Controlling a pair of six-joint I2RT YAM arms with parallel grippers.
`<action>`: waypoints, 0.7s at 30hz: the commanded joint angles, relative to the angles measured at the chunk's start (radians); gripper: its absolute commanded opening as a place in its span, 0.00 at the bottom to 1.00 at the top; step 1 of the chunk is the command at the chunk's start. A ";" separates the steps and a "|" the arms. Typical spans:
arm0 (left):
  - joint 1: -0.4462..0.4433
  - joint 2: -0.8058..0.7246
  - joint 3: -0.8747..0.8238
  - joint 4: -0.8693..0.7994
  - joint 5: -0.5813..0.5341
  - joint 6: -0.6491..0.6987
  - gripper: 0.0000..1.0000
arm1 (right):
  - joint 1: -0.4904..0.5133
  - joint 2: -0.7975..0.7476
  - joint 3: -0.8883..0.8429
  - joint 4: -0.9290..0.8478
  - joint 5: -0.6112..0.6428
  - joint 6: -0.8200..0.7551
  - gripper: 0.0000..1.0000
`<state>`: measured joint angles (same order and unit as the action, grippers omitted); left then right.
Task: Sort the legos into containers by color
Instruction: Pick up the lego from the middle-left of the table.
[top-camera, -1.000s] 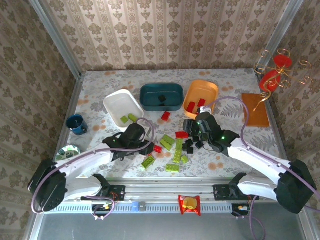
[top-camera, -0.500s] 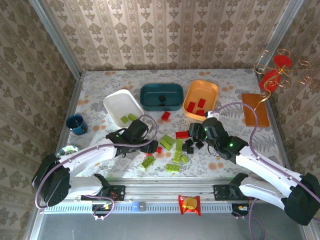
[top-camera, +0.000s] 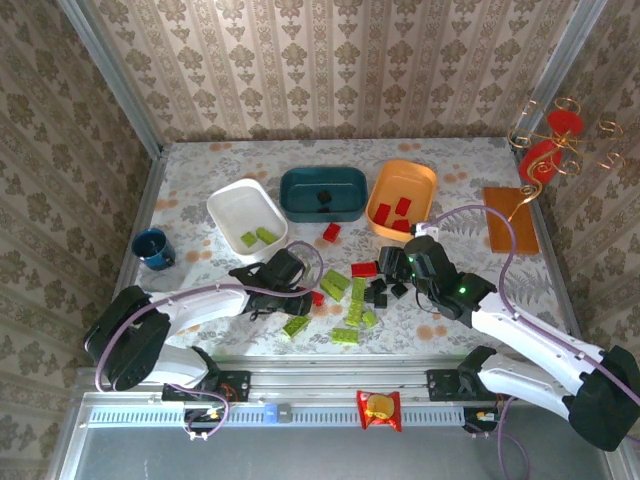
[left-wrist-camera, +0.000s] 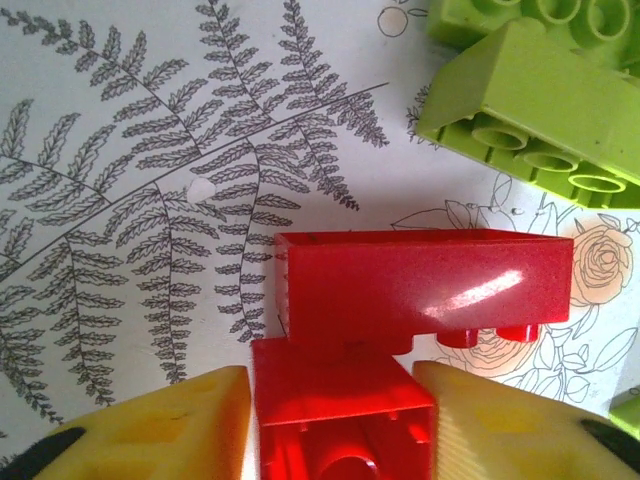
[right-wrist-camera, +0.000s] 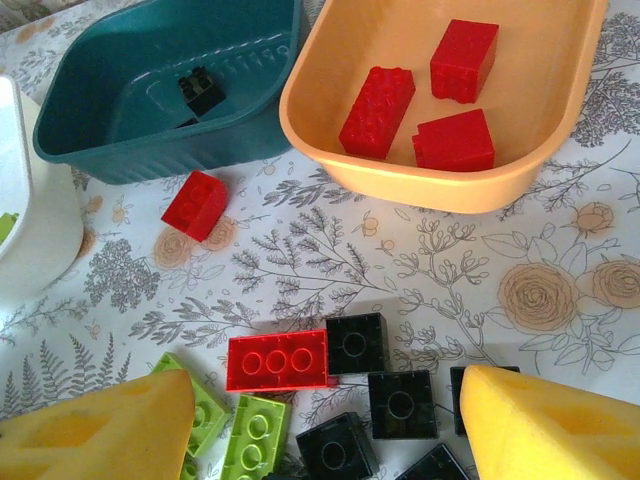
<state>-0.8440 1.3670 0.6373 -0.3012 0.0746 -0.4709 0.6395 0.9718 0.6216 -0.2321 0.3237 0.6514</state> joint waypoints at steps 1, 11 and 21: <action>-0.006 -0.026 0.021 -0.007 -0.004 -0.006 0.41 | 0.003 -0.018 0.018 -0.028 0.043 -0.002 0.72; 0.014 -0.049 0.177 0.083 -0.023 0.003 0.25 | 0.002 -0.093 -0.011 -0.067 0.127 0.029 0.72; 0.029 0.460 0.768 0.245 0.067 0.094 0.27 | -0.004 -0.202 -0.056 -0.145 0.196 0.077 0.73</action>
<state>-0.8230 1.7290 1.2900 -0.0982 0.0921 -0.4290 0.6392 0.7799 0.5808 -0.3264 0.4648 0.6945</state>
